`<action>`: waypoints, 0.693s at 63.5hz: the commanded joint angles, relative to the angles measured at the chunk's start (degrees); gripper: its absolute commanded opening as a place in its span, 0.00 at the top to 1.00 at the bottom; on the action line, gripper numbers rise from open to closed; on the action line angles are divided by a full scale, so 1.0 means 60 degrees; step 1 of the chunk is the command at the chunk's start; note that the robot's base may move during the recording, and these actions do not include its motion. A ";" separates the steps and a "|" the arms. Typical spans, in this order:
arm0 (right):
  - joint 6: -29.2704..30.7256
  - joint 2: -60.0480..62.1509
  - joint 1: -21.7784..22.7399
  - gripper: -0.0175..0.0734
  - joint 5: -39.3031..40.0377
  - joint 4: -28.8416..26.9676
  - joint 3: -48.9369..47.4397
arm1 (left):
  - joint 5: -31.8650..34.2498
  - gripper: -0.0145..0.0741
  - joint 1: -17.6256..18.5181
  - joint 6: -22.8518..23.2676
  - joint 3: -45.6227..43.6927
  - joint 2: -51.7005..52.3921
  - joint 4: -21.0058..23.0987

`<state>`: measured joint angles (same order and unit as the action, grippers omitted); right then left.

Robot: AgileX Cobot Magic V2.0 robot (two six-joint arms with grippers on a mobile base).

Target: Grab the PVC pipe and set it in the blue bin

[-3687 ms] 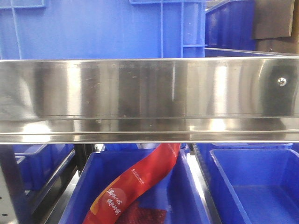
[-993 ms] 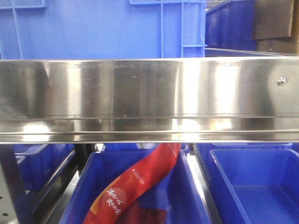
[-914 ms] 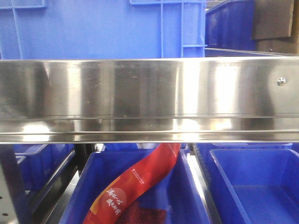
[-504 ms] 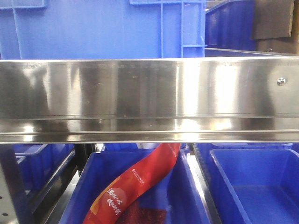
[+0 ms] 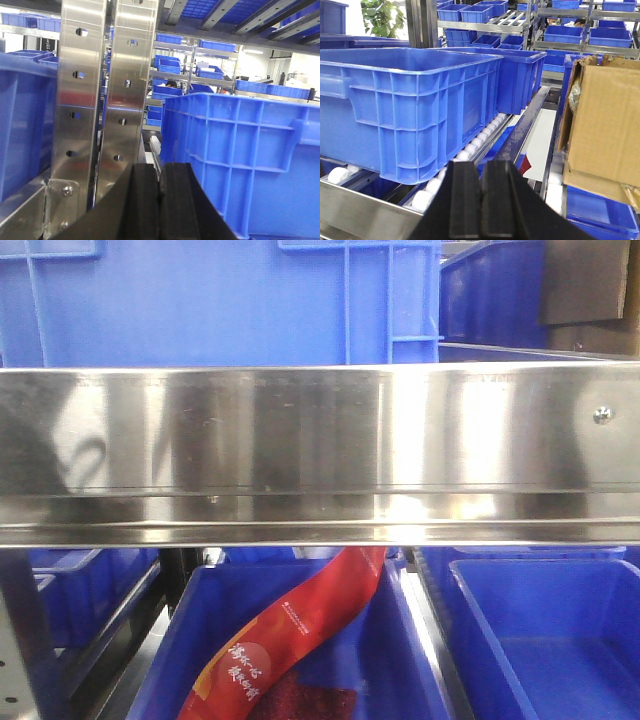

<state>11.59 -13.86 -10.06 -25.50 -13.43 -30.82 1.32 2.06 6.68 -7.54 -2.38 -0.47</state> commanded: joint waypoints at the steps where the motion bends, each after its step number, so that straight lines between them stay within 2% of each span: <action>1: -0.0003 0.0051 0.0067 0.99 0.0147 0.0061 0.0033 | 0.0508 0.96 -0.0031 0.0037 0.0147 0.0075 0.0079; 13: -0.0003 0.0051 0.0067 0.99 0.0147 0.0061 0.0033 | 0.1921 0.96 -0.0031 -0.0026 0.0564 0.0075 -0.0063; 24: -0.0003 0.0051 0.0067 0.99 0.0147 0.0061 0.0033 | 0.2775 0.96 -0.0031 -0.0026 0.0955 0.0075 -0.0063; 44: -0.0003 0.0051 0.0067 0.99 0.0147 0.0061 0.0033 | 0.2854 0.96 -0.0031 -0.0026 0.1256 0.0075 0.0014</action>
<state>11.59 -13.86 -10.06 -25.50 -13.43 -30.82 17.42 2.06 6.68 -0.09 -2.38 -0.58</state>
